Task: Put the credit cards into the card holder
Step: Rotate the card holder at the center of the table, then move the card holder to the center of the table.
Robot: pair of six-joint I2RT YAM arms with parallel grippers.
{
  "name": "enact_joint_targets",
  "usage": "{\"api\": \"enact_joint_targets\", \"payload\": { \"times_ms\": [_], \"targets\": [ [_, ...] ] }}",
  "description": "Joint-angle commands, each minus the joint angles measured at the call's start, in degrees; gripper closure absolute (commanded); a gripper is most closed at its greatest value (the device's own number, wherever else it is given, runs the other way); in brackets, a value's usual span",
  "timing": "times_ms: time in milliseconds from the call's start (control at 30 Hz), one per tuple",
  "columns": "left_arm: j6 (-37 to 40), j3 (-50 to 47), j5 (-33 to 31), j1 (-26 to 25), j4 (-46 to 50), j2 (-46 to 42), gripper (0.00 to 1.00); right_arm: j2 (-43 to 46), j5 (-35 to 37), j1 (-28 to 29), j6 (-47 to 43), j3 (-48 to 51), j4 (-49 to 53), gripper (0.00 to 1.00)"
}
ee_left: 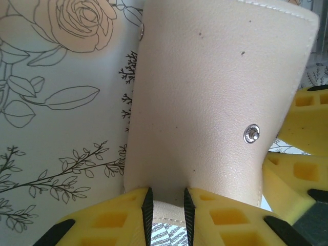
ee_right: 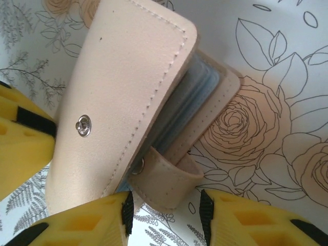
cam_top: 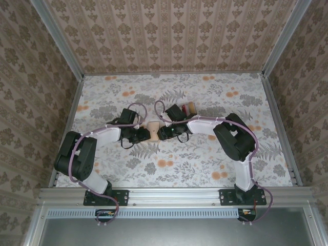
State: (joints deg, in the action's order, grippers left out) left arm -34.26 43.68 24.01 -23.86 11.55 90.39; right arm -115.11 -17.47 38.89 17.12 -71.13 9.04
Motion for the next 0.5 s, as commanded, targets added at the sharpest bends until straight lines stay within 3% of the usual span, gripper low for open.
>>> {"api": "enact_joint_targets", "payload": {
  "times_ms": [0,367,467],
  "targets": [
    [0.9,0.7,0.7,0.0,-0.4,1.8,0.73,-2.7,3.4,1.1,2.0,-1.4,0.7,0.57],
    [0.9,-0.3,0.9,0.0,-1.0,1.6,0.73,-4.8,5.6,1.3,8.2,-2.3,-1.4,0.81],
    [0.9,-0.6,0.8,0.0,-0.7,1.4,0.73,-4.7,5.6,1.2,9.2,-1.5,-2.7,0.93]
  ]
}}
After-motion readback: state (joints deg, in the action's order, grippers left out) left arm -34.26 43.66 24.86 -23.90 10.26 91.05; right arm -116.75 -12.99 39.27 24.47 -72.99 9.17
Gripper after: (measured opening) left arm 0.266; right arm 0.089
